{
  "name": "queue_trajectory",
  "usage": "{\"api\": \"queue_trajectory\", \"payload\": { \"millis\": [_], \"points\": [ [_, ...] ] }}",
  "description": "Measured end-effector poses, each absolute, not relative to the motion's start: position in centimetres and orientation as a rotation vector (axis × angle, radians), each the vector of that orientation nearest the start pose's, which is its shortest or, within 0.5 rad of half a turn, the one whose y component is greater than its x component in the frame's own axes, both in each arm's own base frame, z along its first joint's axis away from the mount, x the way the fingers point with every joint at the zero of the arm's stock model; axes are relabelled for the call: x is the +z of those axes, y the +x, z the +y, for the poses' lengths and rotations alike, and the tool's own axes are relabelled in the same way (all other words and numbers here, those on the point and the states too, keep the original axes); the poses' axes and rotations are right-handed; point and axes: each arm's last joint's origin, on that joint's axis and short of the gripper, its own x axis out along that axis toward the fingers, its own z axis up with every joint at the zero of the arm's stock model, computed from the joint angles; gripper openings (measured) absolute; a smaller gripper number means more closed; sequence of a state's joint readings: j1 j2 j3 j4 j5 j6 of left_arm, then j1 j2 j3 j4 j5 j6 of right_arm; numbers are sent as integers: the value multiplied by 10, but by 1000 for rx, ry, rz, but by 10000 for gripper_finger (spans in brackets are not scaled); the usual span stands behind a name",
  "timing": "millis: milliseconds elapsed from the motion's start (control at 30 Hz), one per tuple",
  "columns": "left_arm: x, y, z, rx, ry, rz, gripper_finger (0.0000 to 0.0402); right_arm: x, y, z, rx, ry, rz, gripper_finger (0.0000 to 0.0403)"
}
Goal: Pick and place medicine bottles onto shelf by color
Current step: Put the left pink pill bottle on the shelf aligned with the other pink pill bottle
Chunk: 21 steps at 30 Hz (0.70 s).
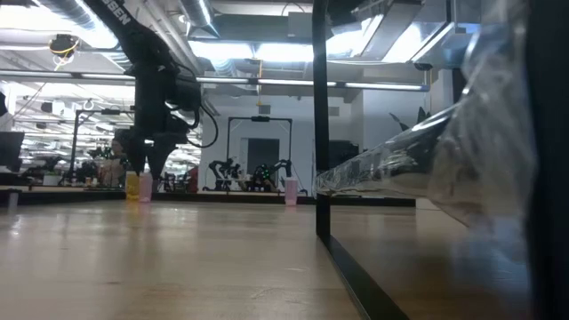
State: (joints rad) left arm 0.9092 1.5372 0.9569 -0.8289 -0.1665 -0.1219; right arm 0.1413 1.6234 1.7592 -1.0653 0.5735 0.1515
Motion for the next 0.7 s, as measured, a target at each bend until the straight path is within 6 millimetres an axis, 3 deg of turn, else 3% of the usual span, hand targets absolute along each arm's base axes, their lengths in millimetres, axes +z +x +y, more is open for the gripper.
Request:
{"api": "queue_trajectory", "payload": {
  "millis": [700],
  "points": [
    [188,159,212,1012,-666,1297,270,386,323,30,-464,-188,842,252]
  ]
}}
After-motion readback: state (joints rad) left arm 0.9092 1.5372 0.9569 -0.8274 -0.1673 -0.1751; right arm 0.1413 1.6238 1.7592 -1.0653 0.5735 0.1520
